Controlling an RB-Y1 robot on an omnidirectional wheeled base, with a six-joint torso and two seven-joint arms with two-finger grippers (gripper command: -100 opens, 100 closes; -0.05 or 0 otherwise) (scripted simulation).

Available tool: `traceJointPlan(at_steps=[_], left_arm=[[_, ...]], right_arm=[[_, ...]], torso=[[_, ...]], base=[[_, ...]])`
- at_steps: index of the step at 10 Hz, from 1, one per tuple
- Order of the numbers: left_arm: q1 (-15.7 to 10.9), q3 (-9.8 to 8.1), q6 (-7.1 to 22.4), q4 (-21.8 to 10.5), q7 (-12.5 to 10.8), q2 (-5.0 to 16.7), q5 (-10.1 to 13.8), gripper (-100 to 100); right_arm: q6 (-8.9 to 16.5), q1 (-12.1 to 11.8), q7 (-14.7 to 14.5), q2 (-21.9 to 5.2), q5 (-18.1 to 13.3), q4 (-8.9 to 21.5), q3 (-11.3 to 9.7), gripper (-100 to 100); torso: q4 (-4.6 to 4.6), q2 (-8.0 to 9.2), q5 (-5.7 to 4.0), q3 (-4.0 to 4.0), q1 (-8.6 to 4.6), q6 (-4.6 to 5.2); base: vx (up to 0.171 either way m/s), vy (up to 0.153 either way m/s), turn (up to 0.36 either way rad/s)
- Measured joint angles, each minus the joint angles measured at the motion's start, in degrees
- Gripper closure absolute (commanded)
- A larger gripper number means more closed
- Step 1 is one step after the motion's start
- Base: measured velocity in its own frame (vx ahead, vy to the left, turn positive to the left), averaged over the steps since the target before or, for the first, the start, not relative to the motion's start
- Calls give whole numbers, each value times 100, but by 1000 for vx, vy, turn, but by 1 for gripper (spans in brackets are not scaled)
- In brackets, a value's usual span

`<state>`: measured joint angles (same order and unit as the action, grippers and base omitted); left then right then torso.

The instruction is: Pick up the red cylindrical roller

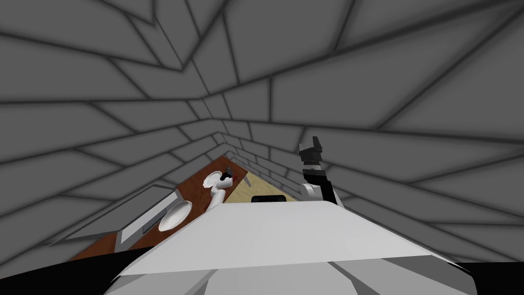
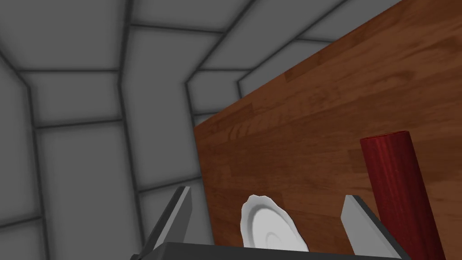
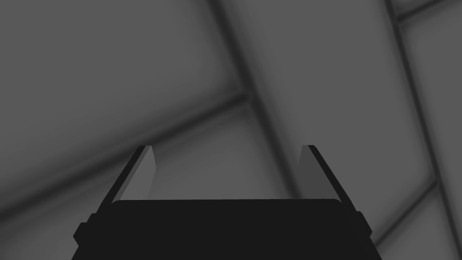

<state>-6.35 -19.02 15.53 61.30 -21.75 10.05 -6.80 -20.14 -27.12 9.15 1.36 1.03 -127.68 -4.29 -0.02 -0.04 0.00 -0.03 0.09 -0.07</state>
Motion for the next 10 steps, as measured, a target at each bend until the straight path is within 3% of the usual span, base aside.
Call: traceJointPlan(at_steps=[1, 6, 7, 9, 10], left_arm=[[64, 29, 179, 6, -85, 65, 74, -100], [-117, -220, 362, -838, -402, -12, -193, -100], [-140, -240, 457, -1129, -521, 75, -146, -100], [-30, -255, 657, -1266, -651, 82, -119, -100], [-53, -298, 715, -1534, -759, 127, -121, -100]], right_arm=[[0, 0, 0, 0, 0, 0, 0, 0], [0, 0, 0, 0, 0, 0, 0, 0], [0, 0, 0, 0, 0, 0, 0, 0], [0, 0, 0, 0, 0, 0, 1, 0], [0, -1, 0, -1, 0, 0, 1, 0]], torso=[[-1, -6, 1, -3, 10, -1], [-1, -5, 2, -3, 8, 0], [-2, -12, 3, -6, 17, -1], [-2, -7, 3, -4, 15, -1], [-2, -11, 4, -6, 22, -1]], base=[[57, 42, -11], [46, 40, -14], [59, 67, -6], [64, 76, -5], [76, 80, -6]])
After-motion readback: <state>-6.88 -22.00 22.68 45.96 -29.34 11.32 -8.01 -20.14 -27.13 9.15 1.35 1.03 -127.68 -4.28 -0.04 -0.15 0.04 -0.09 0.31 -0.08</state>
